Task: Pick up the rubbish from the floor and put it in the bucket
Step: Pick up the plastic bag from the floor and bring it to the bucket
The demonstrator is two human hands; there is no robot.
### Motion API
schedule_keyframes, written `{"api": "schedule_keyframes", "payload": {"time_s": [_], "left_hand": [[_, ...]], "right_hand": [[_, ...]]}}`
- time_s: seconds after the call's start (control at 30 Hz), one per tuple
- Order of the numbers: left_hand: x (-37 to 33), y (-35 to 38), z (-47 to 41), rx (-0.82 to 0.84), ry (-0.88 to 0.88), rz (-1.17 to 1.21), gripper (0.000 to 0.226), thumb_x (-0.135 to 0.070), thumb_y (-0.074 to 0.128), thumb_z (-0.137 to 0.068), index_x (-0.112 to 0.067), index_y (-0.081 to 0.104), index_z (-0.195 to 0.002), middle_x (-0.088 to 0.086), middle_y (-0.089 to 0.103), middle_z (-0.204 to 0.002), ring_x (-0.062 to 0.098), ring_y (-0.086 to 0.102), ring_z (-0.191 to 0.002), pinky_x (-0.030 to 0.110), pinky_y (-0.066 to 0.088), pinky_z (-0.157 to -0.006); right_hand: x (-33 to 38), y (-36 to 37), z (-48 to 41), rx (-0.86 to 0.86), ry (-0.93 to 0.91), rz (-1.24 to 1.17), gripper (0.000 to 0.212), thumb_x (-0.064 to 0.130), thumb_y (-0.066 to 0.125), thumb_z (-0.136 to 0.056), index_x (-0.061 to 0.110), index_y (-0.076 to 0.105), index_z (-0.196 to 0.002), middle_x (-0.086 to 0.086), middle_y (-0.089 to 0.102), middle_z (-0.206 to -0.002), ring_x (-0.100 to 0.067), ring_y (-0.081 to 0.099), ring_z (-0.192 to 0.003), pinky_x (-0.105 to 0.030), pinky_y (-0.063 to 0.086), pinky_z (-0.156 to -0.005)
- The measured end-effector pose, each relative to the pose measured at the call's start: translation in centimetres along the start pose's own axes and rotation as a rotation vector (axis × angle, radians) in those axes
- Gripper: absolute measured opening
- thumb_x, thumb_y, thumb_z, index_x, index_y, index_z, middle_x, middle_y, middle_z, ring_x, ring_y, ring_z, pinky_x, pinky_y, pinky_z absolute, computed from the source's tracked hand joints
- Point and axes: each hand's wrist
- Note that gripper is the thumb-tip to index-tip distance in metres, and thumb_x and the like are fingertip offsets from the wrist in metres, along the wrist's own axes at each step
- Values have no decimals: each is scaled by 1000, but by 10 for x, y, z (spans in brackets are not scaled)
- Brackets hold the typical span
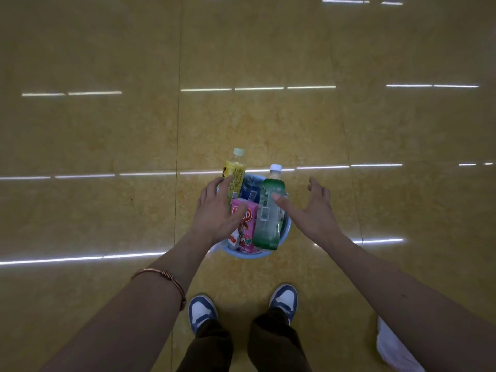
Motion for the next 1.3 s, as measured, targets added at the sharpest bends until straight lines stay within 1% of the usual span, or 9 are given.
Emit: {"api": "schedule_keyframes", "payload": {"time_s": [0.2, 0.33, 0.43, 0.53, 0.67, 0.77, 0.97, 1.13, 1.3], "left_hand": [[-91, -72, 20, -82, 169, 162, 53, -31, 49, -94, -20, 32, -142, 3, 30, -145, 17, 29, -134, 25, 26, -102], [-145, -120, 45, -81, 308, 230, 47, -31, 49, -94, -21, 39, -138, -1, 39, -137, 10, 42, -122, 30, 38, -101], [-186, -157, 68, -64, 416, 254, 45, -30, 50, -94, -21, 41, -137, -2, 42, -134, 7, 44, -115, 30, 42, -97], [-221, -188, 92, -44, 542, 255, 43, -29, 52, -93, -21, 44, -134, -2, 44, -131, 8, 45, -115, 29, 43, -94], [-274, -215, 127, 65, 691, 230, 36, -33, 49, -94, -22, 50, -129, -3, 44, -131, 9, 43, -120, 29, 36, -102], [-316, -218, 156, 216, 768, 192, 40, -38, 41, -96, -21, 49, -131, -3, 40, -136, 9, 38, -127, 24, 28, -105], [-394, -193, 221, 404, 945, 174, 40, -42, 38, -96, -26, 47, -132, -7, 36, -138, 4, 35, -128, 18, 24, -99], [-446, -160, 274, 499, 1074, 163, 40, -41, 39, -96, -26, 46, -133, -8, 37, -137, 2, 37, -124, 18, 27, -99], [-483, -123, 324, 523, 1226, 148, 36, -38, 44, -95, -26, 50, -129, -8, 46, -129, 3, 44, -114, 12, 34, -85]], "right_hand": [[54, -71, 49, -136, -108, -120, 87, 62, 61, -77, 20, 30, -146, 2, 31, -143, -17, 43, -128, -34, 41, -99], [88, -114, 93, -241, -172, -231, 71, 53, 65, -79, 22, 42, -139, 3, 43, -135, -13, 48, -119, -27, 40, -91], [109, -144, 132, -319, -197, -290, 65, 48, 65, -82, 23, 44, -138, 3, 46, -134, -12, 48, -117, -24, 37, -90], [122, -171, 173, -403, -200, -358, 63, 46, 66, -82, 24, 44, -137, 6, 47, -133, -10, 48, -118, -23, 36, -91], [126, -205, 229, -519, -185, -426, 62, 46, 64, -83, 25, 43, -138, 7, 47, -133, -10, 49, -118, -21, 35, -89], [118, -228, 273, -603, -163, -459, 62, 45, 63, -84, 25, 42, -139, 7, 47, -133, -10, 49, -116, -21, 36, -89], [84, -276, 360, -799, -93, -484, 59, 47, 60, -86, 27, 42, -138, 8, 48, -131, -9, 50, -115, -20, 39, -90], [50, -315, 428, -956, -27, -483, 58, 51, 58, -87, 30, 41, -139, 9, 46, -131, -10, 49, -116, -24, 41, -92], [13, -335, 489, -1049, 55, -485, 62, 53, 55, -87, 29, 37, -141, 7, 43, -138, -12, 47, -120, -26, 42, -91]]}}
Point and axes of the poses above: each hand's wrist, its own z-axis away from the middle knuckle, its own y-axis out of the palm, x = y × z
